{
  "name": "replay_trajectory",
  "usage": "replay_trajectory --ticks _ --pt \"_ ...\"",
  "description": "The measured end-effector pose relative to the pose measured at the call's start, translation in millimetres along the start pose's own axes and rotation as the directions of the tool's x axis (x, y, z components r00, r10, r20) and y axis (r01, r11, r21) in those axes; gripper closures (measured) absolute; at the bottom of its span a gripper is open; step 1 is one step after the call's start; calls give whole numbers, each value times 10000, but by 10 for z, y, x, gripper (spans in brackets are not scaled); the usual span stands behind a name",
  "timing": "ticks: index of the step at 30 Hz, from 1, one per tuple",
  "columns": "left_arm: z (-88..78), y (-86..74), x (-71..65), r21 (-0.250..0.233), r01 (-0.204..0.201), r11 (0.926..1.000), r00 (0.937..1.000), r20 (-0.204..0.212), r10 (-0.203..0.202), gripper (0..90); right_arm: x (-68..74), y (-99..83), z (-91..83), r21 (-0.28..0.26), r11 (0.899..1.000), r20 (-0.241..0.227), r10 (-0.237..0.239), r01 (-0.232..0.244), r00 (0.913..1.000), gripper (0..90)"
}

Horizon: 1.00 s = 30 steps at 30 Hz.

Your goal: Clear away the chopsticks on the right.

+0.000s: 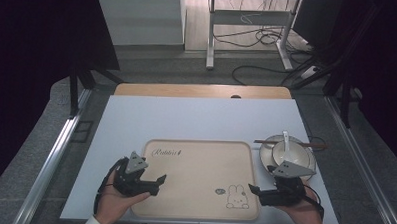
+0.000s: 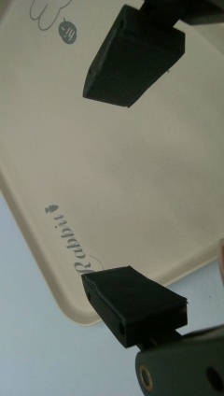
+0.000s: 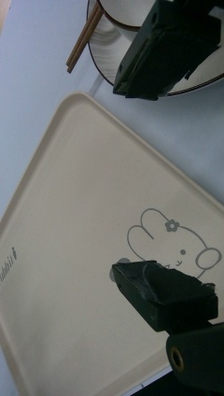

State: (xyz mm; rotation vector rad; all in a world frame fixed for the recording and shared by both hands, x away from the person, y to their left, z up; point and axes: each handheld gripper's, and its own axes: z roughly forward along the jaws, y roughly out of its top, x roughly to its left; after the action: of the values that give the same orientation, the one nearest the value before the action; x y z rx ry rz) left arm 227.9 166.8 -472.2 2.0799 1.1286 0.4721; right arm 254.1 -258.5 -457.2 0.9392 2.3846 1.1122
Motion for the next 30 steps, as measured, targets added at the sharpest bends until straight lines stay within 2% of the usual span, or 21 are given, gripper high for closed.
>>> replay_trajectory --ticks 6,13,22,28,30 --pt "18 -7 -16 101 -55 9999 10000 -45 55 121 -7 -4 3 -24 9998 -64 -196 196 9998 130" --pt "33 -11 -24 247 -155 9996 9998 -112 158 121 -35 12 -10 67 10000 -107 -36 37 9999 152" --pt "39 -18 -12 462 -54 9989 9998 -201 63 121 -18 59 -10 102 9998 -56 -185 186 9998 182" --pt "37 -9 6 553 -16 9985 9995 -299 33 123 -56 241 -24 267 9994 -126 -203 206 9997 197" --pt "37 -14 7 558 -24 9984 9997 -245 38 123 -137 371 -67 281 9995 16 -156 156 9999 205"
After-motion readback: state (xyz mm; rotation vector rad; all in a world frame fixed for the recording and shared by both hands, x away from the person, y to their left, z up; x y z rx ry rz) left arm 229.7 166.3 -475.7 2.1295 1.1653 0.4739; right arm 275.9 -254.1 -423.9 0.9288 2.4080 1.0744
